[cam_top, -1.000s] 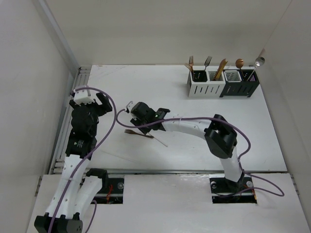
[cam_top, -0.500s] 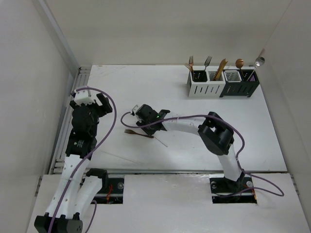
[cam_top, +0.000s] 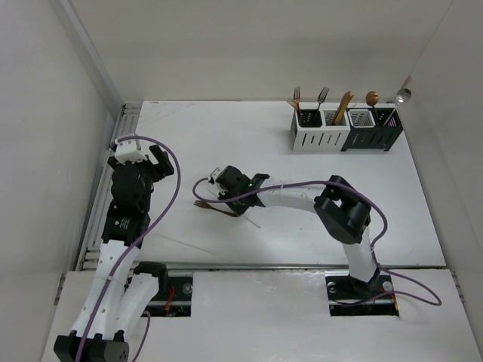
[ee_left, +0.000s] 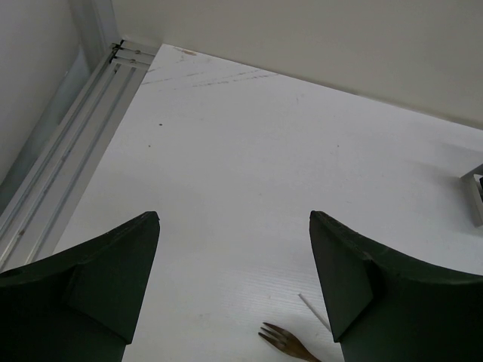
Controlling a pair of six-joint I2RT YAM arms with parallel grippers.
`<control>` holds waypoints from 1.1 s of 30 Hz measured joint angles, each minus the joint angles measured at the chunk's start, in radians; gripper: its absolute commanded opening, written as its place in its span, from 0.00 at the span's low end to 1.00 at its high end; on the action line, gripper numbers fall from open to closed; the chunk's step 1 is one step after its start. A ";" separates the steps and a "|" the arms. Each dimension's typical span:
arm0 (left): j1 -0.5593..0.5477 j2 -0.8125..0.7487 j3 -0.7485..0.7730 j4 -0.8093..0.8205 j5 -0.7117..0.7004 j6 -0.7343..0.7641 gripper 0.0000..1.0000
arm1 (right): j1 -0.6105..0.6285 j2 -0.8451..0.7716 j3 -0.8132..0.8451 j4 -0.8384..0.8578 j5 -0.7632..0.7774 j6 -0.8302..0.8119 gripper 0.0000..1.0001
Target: Sort the eating utensils into containers
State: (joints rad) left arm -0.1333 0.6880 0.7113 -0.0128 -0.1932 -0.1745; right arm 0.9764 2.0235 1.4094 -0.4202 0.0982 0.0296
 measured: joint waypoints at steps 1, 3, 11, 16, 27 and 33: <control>0.000 0.000 0.000 0.000 0.001 0.000 0.77 | 0.000 0.011 0.021 -0.019 0.005 0.001 0.00; 0.000 0.000 -0.001 0.000 0.002 0.000 0.77 | 0.000 0.043 0.074 -0.051 0.020 0.001 0.00; 0.000 -0.007 -0.001 -0.003 0.001 0.000 0.77 | -0.011 0.052 0.113 -0.105 0.085 -0.002 0.00; 0.001 -0.010 -0.003 -0.005 0.001 0.000 0.77 | -0.086 -0.045 0.113 -0.134 0.099 -0.023 0.00; 0.019 0.006 -0.005 -0.006 -0.003 0.008 0.77 | -0.477 -0.483 0.070 0.172 0.119 -0.057 0.00; 0.040 0.063 -0.005 -0.006 -0.007 0.024 0.77 | -0.728 -0.422 0.144 0.302 0.058 -0.129 0.18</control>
State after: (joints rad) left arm -0.0933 0.7513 0.7067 -0.0185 -0.2005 -0.1509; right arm 0.2481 1.6020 1.5536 -0.1184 0.1558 -0.0998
